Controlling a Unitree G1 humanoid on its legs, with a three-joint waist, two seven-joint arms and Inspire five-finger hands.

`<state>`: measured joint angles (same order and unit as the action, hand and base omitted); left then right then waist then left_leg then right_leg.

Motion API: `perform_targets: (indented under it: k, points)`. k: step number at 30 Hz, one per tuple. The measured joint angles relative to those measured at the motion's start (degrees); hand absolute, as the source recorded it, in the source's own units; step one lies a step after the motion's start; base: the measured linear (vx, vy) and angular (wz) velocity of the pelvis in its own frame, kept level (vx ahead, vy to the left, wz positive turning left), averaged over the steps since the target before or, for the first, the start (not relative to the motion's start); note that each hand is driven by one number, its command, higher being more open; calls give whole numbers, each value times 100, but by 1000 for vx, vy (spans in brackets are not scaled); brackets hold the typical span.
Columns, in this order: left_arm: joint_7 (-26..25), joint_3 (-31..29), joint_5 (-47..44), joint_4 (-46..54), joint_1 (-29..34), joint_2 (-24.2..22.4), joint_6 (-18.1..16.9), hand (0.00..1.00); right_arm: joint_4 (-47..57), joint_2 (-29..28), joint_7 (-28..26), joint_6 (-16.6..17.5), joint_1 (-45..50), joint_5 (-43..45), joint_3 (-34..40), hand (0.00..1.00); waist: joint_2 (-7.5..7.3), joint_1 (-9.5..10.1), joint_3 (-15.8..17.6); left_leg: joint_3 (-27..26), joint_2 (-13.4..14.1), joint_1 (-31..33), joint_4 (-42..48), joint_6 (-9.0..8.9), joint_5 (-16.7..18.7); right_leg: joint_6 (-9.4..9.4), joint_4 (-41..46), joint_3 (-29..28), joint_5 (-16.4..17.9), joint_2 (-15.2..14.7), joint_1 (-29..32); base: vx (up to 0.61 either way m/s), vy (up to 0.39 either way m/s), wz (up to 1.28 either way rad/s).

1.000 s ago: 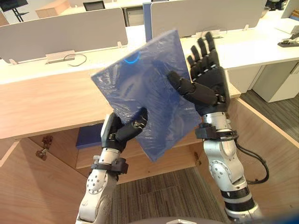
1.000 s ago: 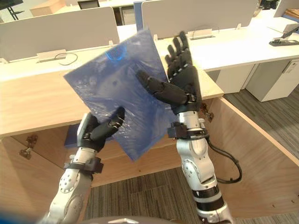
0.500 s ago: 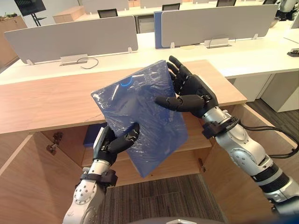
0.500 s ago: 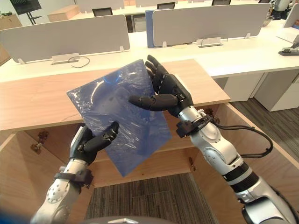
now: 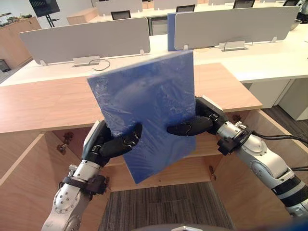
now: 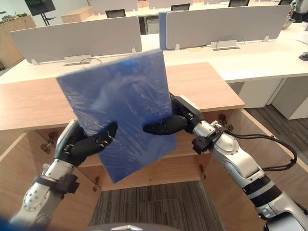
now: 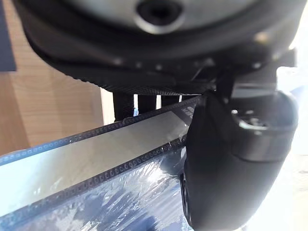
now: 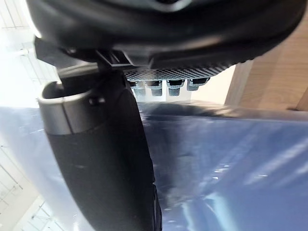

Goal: Walk over to the cabinet, pick up the folder, carry it to the office cabinet, place the folder inside the office cabinet, then close the office cabinet door

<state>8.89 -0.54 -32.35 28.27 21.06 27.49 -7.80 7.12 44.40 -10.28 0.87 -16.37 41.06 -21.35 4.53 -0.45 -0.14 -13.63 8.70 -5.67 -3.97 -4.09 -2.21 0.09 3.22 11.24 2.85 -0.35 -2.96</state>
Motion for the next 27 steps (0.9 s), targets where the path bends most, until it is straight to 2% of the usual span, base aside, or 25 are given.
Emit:
perform_targets:
  k: [5,6,9,10,17,20,24,27]
  points:
    - [30,-54,-198,35,-8,-141,-20,0,-9,-357,-37,2,0,-77,48,100,6,7,-5,12,-2,-2,-22,-1,-10,0,-9,20,1,-1,-4,0,0,0]
    - [30,-53,-219,35,-9,-160,-20,0,-9,-438,-48,2,0,-77,45,0,5,7,-4,12,-4,-3,-24,-1,-10,0,-9,21,1,-2,-4,0,0,0]
    - [34,-33,-220,36,-9,-236,-20,0,-9,-512,-92,2,-1,-68,17,0,-8,12,4,14,-9,-2,-26,-2,-10,0,-11,25,1,-7,-5,0,0,0]
    - [32,-33,-220,36,-9,-236,-20,100,-9,-510,-110,2,-1,-61,11,0,-14,13,6,15,-9,-2,-26,-2,-10,0,-11,27,1,-7,-5,0,0,0]
    - [-46,-95,-548,24,-1,-235,-69,100,126,-119,-727,66,-1,425,-124,0,-120,18,23,50,-11,48,-26,-4,-11,1,-24,69,1,-13,-8,-4,-3,2]
    - [-37,2,-795,-156,7,-122,-202,100,353,44,-773,192,-2,464,-127,0,-144,16,12,57,-12,58,-26,-4,-11,2,-34,79,2,-13,-7,-4,-1,1]
    - [423,656,-1531,-636,20,331,-247,100,428,339,-730,207,-94,397,-275,0,-184,28,-12,60,-19,63,-33,-5,-11,2,-40,84,2,-20,0,0,0,0]
    - [896,1277,-1903,-1228,20,774,-108,100,491,678,-711,207,-297,123,-392,0,-199,9,-23,45,-15,64,-43,-11,-15,2,-38,66,1,-12,31,0,0,-2]
